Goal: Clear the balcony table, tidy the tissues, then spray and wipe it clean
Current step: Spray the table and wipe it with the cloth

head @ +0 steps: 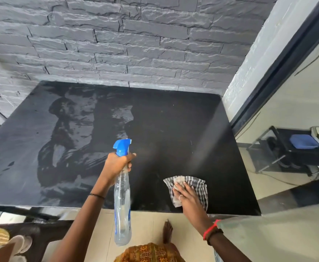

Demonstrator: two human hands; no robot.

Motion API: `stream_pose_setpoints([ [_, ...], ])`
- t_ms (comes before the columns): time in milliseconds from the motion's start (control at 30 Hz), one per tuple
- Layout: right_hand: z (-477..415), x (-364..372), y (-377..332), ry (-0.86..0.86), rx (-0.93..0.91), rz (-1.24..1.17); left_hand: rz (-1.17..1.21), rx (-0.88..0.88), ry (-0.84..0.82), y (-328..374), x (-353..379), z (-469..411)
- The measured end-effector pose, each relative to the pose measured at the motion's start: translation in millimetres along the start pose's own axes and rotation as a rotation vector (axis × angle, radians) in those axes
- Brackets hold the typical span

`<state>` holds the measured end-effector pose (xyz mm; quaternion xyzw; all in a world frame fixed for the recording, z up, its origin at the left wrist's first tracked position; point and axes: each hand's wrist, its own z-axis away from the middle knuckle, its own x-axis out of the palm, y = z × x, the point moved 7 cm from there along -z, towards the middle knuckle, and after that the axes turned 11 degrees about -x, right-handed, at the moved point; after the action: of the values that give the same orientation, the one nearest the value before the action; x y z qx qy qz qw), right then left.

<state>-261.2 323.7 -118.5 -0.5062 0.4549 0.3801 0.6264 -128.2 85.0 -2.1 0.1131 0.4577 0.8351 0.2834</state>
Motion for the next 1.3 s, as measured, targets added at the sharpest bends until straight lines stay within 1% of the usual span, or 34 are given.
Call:
stream_pose_setpoints([
  [133,21.1,-1.4,-20.7,-0.128,-0.105,0.014,-0.027,0.066,0.021,-2.5,-10.7,23.4],
  [167,25.3,-6.6,-23.3,-0.138,-0.146,0.016,-0.044,0.093,0.032,-2.5,-15.0,30.8],
  [200,24.8,-17.2,-25.3,-0.123,-0.178,-0.046,-0.056,0.120,0.041,-2.6,-18.5,36.6],
  [233,19.6,-27.8,-23.7,-0.131,-0.166,-0.146,-0.062,0.144,0.053,-2.7,-22.2,40.8],
  [300,5.3,-44.8,-8.9,-0.167,-0.036,-0.317,-0.039,0.163,0.093,-6.5,-31.3,50.4],
  [367,-5.1,-59.1,10.1,-0.173,0.099,-0.350,-0.007,0.155,0.130,-11.9,-38.9,59.2],
  [467,-10.5,-55.1,29.9,-0.314,0.210,-0.321,0.033,0.161,0.165,-19.3,-49.2,71.1],
  [533,-14.4,-53.6,34.3,-0.358,0.248,-0.273,0.024,0.141,0.183,-24.9,-55.2,79.0],
  [700,-15.5,-42.6,33.7,-0.351,0.264,-0.181,0.031,0.054,0.235,-46.0,-67.6,99.7],
  [800,-15.0,-38.8,30.9,-0.303,0.296,-0.173,0.105,0.043,0.278,-52.0,-72.5,114.4],
  [900,-17.0,-40.8,26.8,-0.294,0.295,-0.190,0.238,0.053,0.310,-56.8,-77.6,128.4],
  [1033,-20.8,-42.3,30.1,-0.295,0.297,-0.299,0.305,0.051,0.391,-68.8,-94.0,150.9],
  [1133,-26.7,-45.0,26.0,-0.342,0.285,-0.403,0.336,0.078,0.466,-80.4,-110.1,170.7],
  [1233,-34.3,-45.3,14.5,-0.397,0.312,-0.613,0.421,0.127,0.522,-92.6,-128.0,184.0],
  [1300,-44.9,-45.8,-6.3,-0.425,0.294,-0.772,0.463,0.145,0.580,-102.6,-145.6,192.6],
])
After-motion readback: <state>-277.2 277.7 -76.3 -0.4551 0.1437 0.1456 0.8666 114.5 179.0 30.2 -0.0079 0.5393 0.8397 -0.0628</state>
